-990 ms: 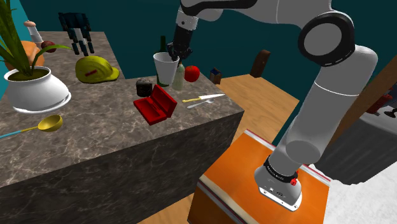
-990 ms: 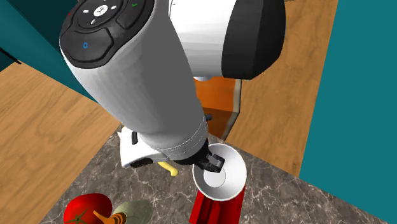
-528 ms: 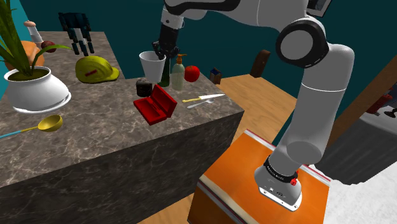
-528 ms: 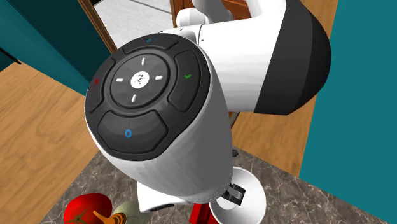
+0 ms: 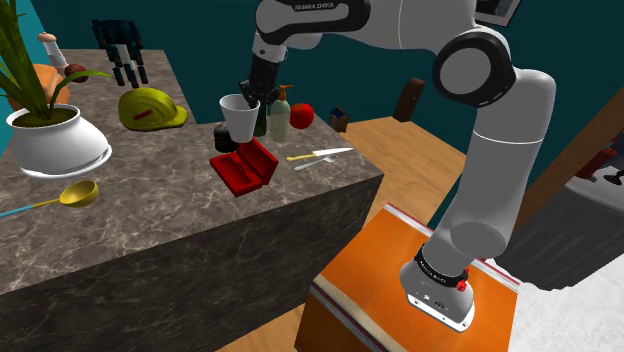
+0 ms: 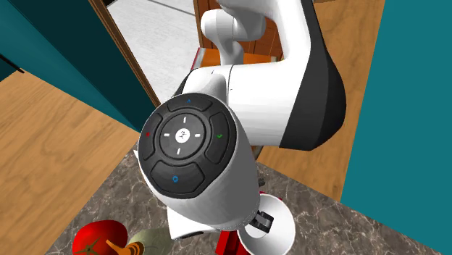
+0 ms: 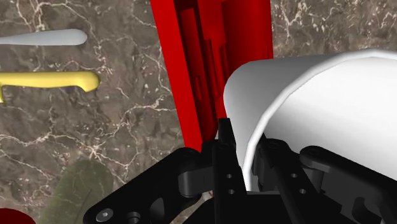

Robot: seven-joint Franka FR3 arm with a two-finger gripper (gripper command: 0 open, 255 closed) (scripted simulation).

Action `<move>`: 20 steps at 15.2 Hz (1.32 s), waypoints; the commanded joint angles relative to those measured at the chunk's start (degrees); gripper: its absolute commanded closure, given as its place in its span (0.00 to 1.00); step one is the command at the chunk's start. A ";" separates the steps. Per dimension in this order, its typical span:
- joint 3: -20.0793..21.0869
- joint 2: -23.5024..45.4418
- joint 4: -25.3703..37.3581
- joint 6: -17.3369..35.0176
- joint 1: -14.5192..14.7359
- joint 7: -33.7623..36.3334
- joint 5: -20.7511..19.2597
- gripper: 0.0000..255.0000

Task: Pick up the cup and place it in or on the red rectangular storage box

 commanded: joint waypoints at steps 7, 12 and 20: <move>0.12 0.80 -4.90 5.66 0.11 -1.07 0.46 1.00; 0.14 0.94 -5.41 6.31 0.12 -1.20 0.53 1.00; 0.14 0.94 -5.42 6.32 0.12 -1.20 0.53 0.00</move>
